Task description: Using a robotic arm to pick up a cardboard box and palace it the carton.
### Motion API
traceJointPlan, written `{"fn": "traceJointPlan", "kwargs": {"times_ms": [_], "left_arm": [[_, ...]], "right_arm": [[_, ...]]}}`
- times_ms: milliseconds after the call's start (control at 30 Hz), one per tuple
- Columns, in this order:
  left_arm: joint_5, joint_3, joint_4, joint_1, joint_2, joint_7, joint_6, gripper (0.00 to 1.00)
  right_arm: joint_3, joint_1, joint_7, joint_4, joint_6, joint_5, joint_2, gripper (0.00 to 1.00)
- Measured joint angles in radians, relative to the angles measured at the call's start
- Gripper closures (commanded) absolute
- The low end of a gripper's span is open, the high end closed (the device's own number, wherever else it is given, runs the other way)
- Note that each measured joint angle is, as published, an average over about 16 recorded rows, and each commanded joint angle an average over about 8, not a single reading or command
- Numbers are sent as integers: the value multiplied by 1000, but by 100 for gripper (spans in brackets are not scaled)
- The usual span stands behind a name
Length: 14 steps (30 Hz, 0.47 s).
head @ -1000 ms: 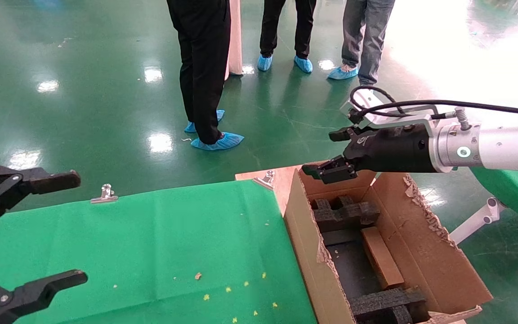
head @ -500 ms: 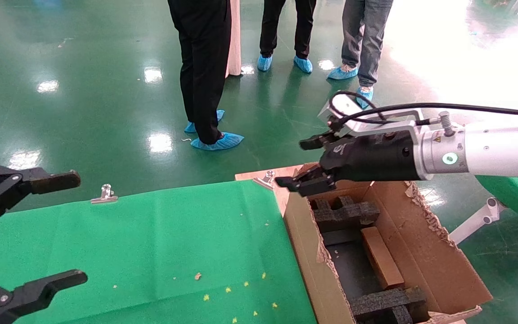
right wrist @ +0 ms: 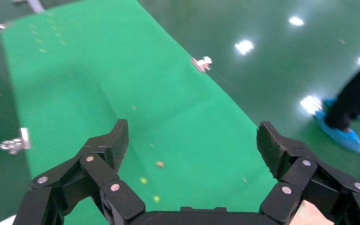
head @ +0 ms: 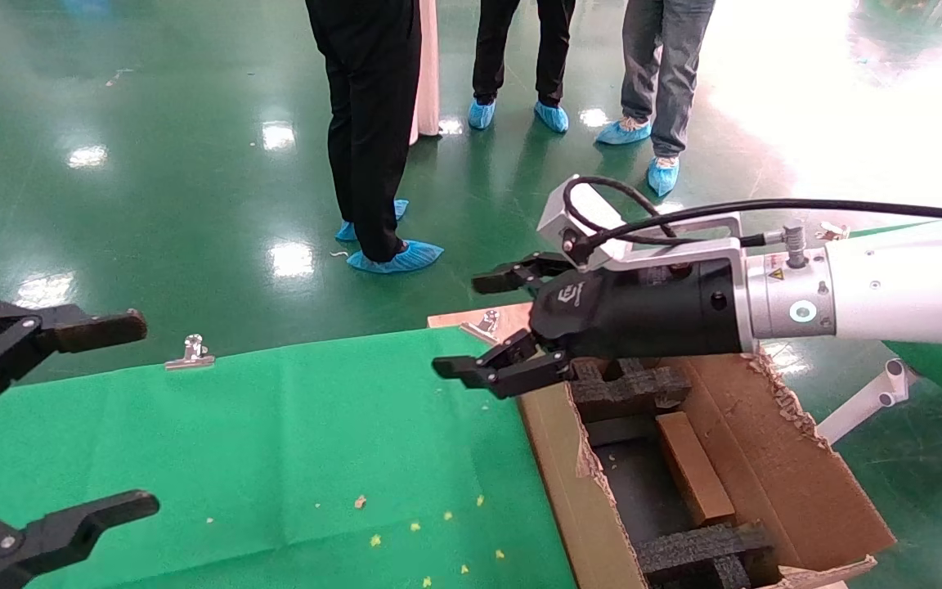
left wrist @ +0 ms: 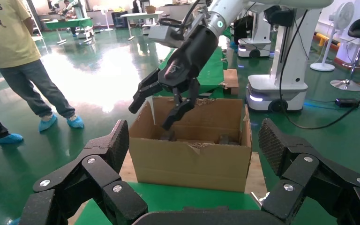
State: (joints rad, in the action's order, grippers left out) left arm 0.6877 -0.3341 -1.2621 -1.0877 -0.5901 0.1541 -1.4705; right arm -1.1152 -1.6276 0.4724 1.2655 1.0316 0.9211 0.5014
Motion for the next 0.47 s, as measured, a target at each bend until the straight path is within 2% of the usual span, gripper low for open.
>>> {"fn": "traceJointPlan", "kwargs": {"times_ms": [233, 467], "left_arm": [[0, 0, 0, 0, 0, 0, 0, 0], [0, 0, 0, 0, 0, 0, 0, 0]], "right_arm": [[147, 98, -50, 3, 82, -34, 19, 0], [222, 147, -76, 5, 123, -51, 29, 0]]}}
